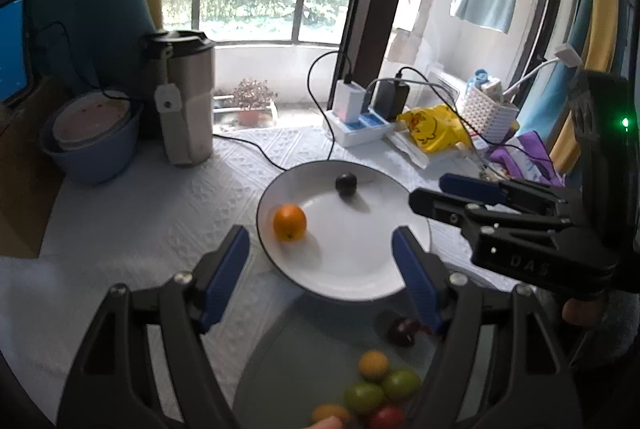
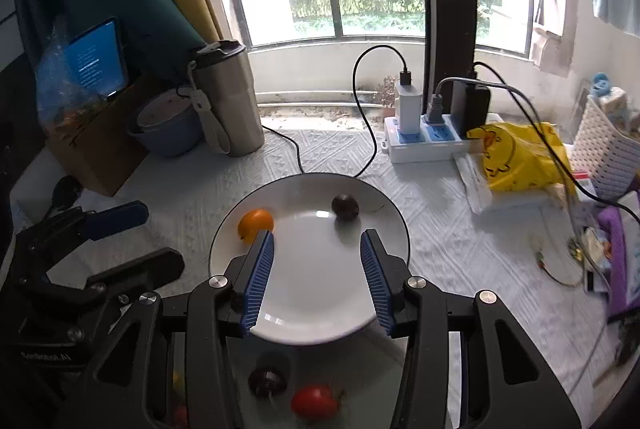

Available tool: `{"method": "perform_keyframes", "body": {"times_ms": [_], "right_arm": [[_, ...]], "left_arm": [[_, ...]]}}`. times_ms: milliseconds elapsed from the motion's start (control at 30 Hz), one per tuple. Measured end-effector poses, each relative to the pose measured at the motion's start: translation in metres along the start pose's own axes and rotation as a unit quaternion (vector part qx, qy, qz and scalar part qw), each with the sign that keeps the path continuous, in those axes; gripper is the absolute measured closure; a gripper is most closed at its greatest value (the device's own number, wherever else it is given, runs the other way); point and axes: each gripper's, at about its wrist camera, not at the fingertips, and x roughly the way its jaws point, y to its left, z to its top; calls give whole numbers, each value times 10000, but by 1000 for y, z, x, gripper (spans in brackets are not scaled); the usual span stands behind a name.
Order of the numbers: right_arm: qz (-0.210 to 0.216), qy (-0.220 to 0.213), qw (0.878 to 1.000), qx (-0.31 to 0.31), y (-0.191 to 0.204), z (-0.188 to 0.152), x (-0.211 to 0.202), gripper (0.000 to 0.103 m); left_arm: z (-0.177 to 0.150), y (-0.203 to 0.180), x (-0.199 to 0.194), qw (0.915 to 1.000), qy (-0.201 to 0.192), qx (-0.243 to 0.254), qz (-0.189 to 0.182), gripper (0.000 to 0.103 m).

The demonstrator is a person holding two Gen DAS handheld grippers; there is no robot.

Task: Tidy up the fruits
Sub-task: 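Open both grippers to drop the orange and plum onto the plate, then grasp the second orange with the left gripper while the right gripper moves toward the tray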

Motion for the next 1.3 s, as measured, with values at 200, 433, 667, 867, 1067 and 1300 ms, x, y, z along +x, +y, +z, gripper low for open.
{"method": "perform_keyframes", "body": {"times_ms": [200,433,667,867,1067,1300], "right_arm": [[-58,-151,9999,-27,8,-20,-32,55],[-121,-250,9996,-41,18,-50,-60,55],[-115,-150,9998,0,29,-86,-74,55],[-145,-100,9998,-17,36,-111,-82,55],[-154,-44,9999,-23,43,-129,-88,55],[-193,46,9998,-24,48,-147,-89,55]], "left_arm": [[-18,-9,-36,9998,-216,-33,9,28],[-49,-15,-65,9995,-300,-127,-12,28],[-91,-27,-82,9998,-177,-75,25,28],[-122,-32,-86,9999,-22,-117,-35,28],[-149,-36,-85,9997,116,-216,-70,28],[-168,-39,-82,9996,201,-200,-53,28]]}}
